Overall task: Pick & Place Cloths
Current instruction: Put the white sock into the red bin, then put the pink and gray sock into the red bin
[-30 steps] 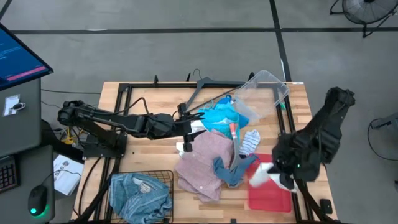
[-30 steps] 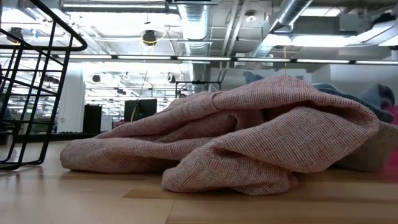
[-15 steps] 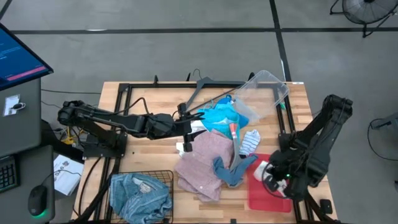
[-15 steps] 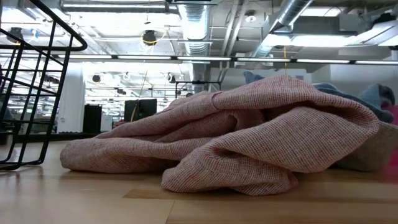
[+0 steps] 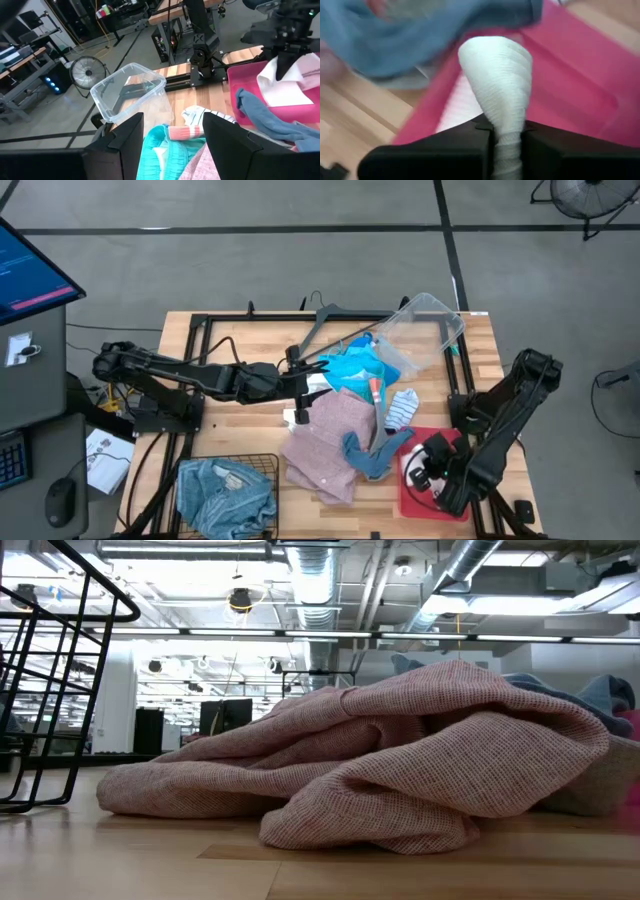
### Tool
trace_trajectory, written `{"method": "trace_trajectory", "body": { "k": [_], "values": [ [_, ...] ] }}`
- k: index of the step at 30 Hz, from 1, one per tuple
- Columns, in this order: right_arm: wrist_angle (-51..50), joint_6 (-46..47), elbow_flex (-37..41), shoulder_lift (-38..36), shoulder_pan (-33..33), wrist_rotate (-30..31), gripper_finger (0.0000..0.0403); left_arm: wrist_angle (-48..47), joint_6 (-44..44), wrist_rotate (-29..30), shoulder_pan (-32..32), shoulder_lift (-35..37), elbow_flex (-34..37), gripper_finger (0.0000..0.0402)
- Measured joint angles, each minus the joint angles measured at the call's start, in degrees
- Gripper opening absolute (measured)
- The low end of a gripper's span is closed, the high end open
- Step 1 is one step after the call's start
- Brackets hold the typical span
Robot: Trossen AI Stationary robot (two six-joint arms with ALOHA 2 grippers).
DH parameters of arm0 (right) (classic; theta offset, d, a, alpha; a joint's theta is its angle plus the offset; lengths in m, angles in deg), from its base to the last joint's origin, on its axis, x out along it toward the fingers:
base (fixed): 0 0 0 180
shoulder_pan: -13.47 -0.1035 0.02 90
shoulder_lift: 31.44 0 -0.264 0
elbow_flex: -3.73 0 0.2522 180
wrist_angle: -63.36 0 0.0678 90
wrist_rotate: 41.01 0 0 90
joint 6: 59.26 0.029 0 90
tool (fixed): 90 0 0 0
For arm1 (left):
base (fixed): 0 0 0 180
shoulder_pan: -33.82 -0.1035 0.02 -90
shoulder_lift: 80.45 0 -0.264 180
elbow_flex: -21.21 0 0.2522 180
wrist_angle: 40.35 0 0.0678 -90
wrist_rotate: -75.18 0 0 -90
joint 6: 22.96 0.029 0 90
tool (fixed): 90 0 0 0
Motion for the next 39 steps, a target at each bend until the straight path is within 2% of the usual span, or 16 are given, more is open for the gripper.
{"method": "trace_trajectory", "body": {
  "k": [4, 7, 12, 17, 20, 23, 25, 34, 39],
  "values": [
    [0.36, 1.14, 0.00, 2.47, -0.42, -3.27, 0.0022, -0.13, 0.17, -0.01, -0.02, 1.02, 0.13, 0.0188],
    [0.61, -3.28, 0.00, 2.59, 1.05, -4.61, 0.0058, -0.32, 1.74, 0.23, -0.45, 3.00, 0.11, 0.0188],
    [-2.03, -12.88, 0.00, -0.15, 4.98, -7.61, 0.0162, -0.15, 0.81, 0.24, -1.75, 8.00, 0.22, 0.0188],
    [-5.88, -27.65, 0.00, -5.31, 8.94, -7.62, 0.0275, -0.57, -3.14, 0.24, -2.29, 13.56, 2.05, 0.0188],
    [-7.81, -32.34, 0.00, -9.02, 11.86, -4.20, 0.0314, -0.47, -4.83, 0.21, -2.27, 16.39, 3.08, 0.0187],
    [-7.44, -39.04, -0.02, -12.10, 15.19, 1.69, 0.0328, -0.50, -4.98, 0.21, -2.22, 18.37, 3.32, 0.0187],
    [-6.99, -45.82, -0.02, -13.42, 17.83, 1.77, 0.0329, -0.54, -5.01, 0.20, -2.01, 19.35, 3.32, 0.0187],
    [4.10, -78.77, -0.04, -13.67, 24.47, -5.85, 0.0319, -0.66, -6.56, 0.15, 0.43, 20.14, 3.32, 0.0186],
    [11.82, -88.73, -0.07, -10.45, 29.38, -7.85, 0.0319, -0.75, -6.26, -0.01, 0.63, 20.28, 3.32, 0.0186]
  ]
}}
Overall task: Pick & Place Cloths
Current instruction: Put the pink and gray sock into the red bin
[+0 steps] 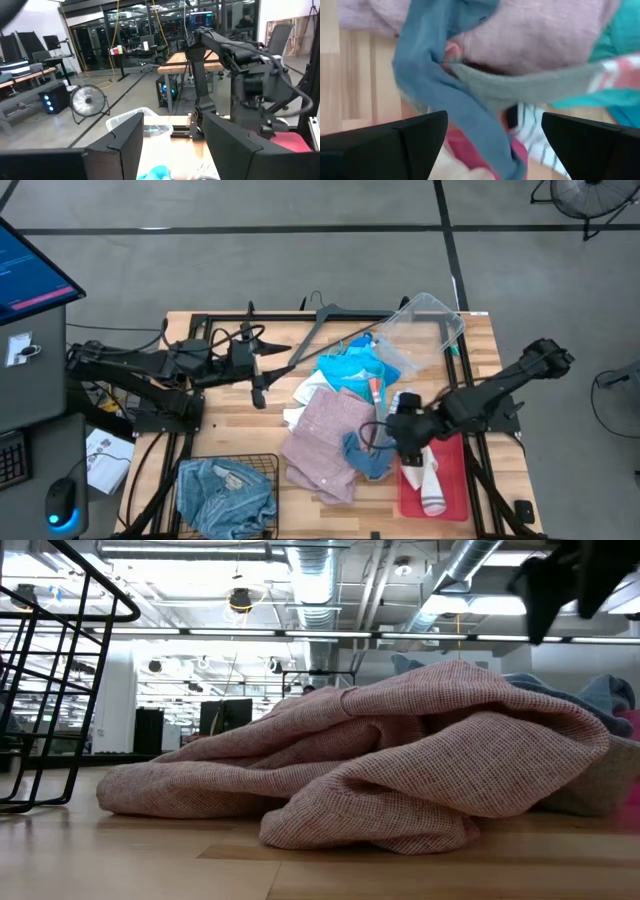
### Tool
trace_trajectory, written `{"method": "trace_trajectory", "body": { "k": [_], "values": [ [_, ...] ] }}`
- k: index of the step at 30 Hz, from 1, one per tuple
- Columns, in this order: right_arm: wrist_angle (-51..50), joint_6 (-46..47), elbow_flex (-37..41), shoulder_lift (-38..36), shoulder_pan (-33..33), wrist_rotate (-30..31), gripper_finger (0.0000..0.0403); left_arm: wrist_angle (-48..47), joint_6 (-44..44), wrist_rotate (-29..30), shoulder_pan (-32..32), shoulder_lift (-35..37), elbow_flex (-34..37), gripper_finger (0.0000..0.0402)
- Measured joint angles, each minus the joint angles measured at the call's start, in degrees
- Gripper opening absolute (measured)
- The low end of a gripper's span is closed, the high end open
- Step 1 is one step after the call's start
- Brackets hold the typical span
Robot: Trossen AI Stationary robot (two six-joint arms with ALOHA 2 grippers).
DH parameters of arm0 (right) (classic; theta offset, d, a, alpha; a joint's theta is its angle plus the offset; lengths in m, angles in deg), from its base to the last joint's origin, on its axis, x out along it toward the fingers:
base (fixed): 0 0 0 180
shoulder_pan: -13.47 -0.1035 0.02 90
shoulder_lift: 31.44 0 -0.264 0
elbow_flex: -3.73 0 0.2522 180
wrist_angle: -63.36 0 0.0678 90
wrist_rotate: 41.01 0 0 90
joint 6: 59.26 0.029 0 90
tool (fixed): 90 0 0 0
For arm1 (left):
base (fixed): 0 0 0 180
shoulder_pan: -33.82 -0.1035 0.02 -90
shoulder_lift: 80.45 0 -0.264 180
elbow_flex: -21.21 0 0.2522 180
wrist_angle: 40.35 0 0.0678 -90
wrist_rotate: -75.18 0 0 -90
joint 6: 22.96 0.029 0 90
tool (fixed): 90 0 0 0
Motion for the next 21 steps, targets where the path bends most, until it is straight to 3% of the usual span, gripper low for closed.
{"method": "trace_trajectory", "body": {
  "k": [5, 9, 14, 21],
  "values": [
    [2.32, -1.48, 0.00, 4.73, 3.49, -1.92, 0.0319, -0.10, 3.48, 0.18, -0.07, 1.12, 0.00, 0.0186],
    [1.80, -0.74, 0.02, 7.68, 6.57, 3.29, 0.0319, 1.83, 1.48, 0.20, -0.63, 1.95, -0.02, 0.0186],
    [0.90, 7.70, 0.02, 9.28, 10.72, 8.09, 0.0319, 3.04, -3.63, 0.18, -0.63, 1.85, -0.02, 0.0186],
    [0.77, 15.78, 0.02, 8.52, 11.28, 8.10, 0.0319, 5.78, -4.78, 1.23, -0.59, 0.34, -0.01, 0.0186]
  ]
}}
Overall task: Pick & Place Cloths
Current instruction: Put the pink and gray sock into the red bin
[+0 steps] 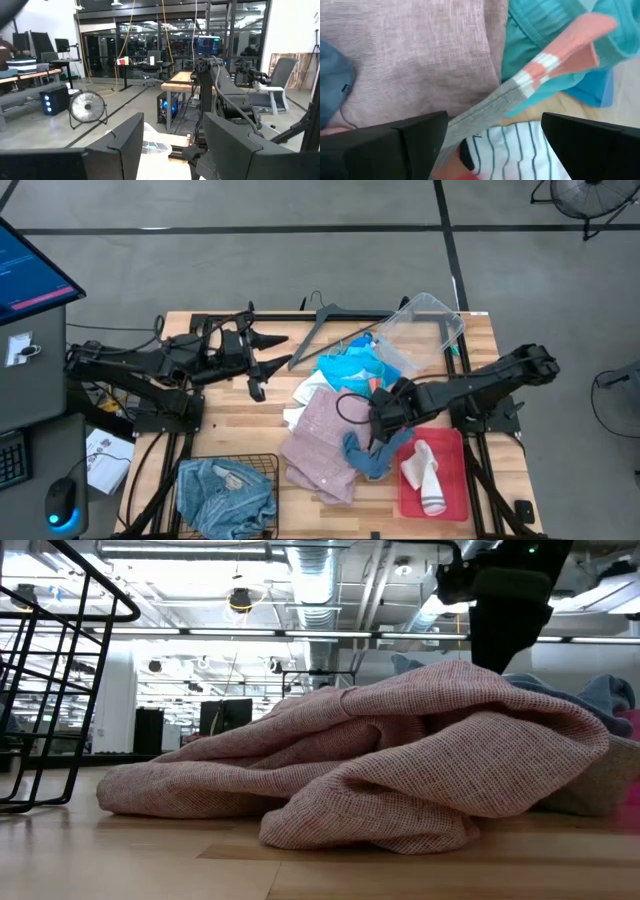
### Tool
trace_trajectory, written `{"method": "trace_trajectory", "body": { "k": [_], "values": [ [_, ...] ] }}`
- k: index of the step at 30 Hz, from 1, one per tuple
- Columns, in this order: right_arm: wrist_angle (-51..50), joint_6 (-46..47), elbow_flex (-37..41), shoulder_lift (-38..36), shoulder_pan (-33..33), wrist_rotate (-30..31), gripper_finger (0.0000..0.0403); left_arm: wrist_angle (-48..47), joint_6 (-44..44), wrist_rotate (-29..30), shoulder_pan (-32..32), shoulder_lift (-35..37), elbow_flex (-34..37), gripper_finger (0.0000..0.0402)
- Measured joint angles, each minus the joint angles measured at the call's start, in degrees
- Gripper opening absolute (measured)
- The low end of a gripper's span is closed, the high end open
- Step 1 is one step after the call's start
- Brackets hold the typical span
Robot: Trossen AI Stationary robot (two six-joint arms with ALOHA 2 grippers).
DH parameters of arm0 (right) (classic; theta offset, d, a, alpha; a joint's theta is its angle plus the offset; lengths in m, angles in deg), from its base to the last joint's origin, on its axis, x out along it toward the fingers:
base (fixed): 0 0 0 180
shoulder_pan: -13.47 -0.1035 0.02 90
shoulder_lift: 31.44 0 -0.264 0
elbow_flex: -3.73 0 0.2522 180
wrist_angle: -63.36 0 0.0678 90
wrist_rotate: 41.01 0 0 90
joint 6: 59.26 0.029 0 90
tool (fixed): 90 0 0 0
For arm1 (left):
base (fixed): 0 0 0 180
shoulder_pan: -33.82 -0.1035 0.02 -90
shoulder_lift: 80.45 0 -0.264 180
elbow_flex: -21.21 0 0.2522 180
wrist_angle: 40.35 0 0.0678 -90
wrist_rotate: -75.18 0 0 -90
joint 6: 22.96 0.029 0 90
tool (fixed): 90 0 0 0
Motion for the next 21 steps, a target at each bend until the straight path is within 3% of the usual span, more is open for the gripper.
{"method": "trace_trajectory", "body": {
  "k": [9, 13, 17, 21],
  "values": [
    [0.82, 5.94, 0.02, 7.22, 0.95, 1.94, 0.0318, 0.61, 0.48, 0.18, -0.11, -0.19, -0.01, 0.0186],
    [0.74, 9.26, 0.05, 10.76, 1.16, 1.43, 0.0296, 0.59, 0.57, 0.20, -0.15, -0.19, -0.01, 0.0186],
    [0.92, 13.47, 0.04, 11.52, 0.64, 1.07, 0.0222, 0.55, 0.61, 0.24, -0.15, -0.19, -0.01, 0.0186],
    [0.69, 17.48, 0.04, 9.94, 0.66, 0.41, 0.0076, 0.55, 0.63, 0.24, -0.15, -0.19, -0.01, 0.0186]
  ]
}}
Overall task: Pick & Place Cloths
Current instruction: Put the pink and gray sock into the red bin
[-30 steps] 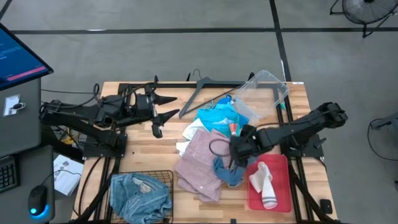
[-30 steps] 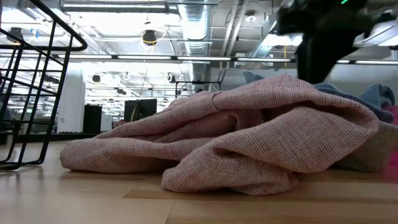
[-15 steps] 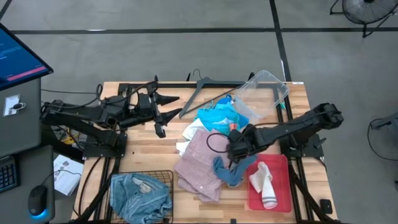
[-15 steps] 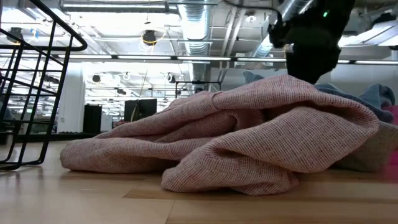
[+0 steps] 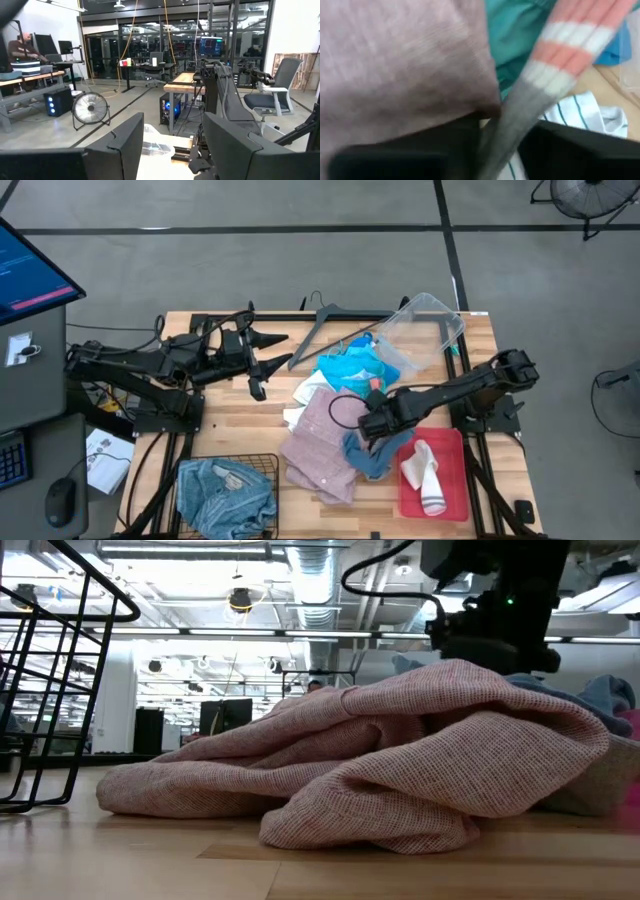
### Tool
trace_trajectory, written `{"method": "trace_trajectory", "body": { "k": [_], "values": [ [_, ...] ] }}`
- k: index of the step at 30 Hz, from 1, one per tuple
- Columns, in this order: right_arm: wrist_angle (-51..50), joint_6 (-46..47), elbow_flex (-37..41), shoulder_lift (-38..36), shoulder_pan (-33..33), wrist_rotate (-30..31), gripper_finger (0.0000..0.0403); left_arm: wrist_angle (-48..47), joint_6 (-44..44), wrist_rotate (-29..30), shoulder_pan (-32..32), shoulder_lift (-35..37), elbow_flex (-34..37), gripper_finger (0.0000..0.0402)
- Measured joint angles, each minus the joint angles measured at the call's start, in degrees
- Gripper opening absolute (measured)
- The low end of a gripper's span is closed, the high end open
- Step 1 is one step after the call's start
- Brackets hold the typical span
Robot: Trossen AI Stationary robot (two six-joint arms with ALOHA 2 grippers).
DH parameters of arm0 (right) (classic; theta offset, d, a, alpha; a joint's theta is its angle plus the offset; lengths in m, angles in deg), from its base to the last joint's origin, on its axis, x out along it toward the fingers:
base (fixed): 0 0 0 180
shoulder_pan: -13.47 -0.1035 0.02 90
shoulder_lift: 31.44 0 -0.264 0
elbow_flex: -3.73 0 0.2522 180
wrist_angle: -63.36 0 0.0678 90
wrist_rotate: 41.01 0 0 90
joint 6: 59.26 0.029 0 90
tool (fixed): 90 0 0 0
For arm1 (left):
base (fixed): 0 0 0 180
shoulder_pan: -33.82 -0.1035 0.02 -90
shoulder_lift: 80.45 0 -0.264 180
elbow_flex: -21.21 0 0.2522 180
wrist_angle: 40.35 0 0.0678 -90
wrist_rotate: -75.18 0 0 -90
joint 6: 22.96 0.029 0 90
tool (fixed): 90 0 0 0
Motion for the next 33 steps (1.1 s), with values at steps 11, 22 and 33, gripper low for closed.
{"method": "trace_trajectory", "body": {
  "k": [11, 22, 33],
  "values": [
    [-1.66, 0.61, -4.83, -13.97, -0.33, 3.39, 0.0007, -0.02, 0.02, 0.00, 0.00, 0.00, 0.00, 0.0186],
    [-1.76, -18.70, -18.44, -30.03, -0.54, 17.44, 0.0002, -0.07, 1.84, 0.00, 0.02, 0.00, 0.00, 0.0186],
    [-6.30, -20.92, -17.60, -36.56, -18.89, 13.45, 0.0001, -0.07, 2.21, 0.00, 0.15, 0.00, 0.00, 0.0186]
  ]
}}
